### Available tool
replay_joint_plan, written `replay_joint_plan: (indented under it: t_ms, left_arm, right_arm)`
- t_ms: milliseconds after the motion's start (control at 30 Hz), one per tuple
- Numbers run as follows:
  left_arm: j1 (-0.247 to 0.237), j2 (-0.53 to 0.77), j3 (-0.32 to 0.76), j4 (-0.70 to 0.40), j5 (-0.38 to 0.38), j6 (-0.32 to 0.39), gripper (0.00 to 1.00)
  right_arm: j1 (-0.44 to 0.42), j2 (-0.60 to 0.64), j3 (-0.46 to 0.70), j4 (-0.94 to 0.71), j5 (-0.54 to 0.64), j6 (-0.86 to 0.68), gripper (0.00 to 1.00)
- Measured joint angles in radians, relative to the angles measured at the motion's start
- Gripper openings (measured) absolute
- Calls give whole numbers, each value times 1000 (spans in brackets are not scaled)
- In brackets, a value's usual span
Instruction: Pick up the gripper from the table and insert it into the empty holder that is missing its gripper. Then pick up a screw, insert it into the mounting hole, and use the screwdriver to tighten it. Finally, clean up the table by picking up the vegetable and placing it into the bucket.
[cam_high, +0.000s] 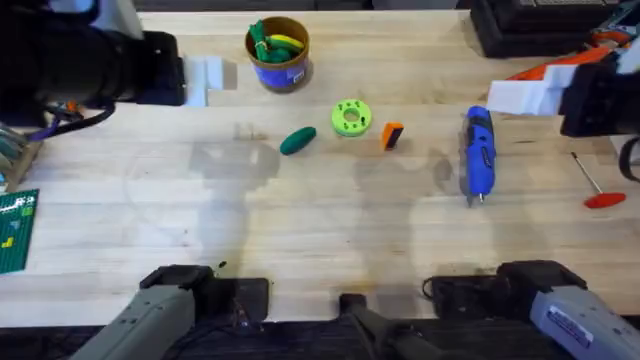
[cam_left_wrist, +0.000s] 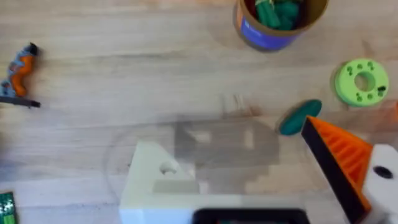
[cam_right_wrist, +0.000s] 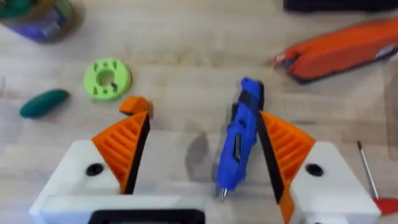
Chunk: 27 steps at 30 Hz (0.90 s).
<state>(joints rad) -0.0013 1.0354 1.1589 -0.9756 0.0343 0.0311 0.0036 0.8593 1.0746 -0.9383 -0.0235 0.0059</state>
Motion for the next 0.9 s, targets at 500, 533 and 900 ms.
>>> replay_joint_plan:
  t_ms: [500, 533, 900]
  left_arm:
    - [0, 212, 9, -31, 28, 0, 985]
    - [0, 222, 9, -31, 28, 0, 985]
    - [-15, 276, 9, -31, 29, 41, 985]
  right_arm:
    - [0, 262, 56, -109, 0, -37, 989]
    - [0, 269, 56, -109, 0, -37, 989]
    - [0, 303, 56, -106, 0, -37, 989]
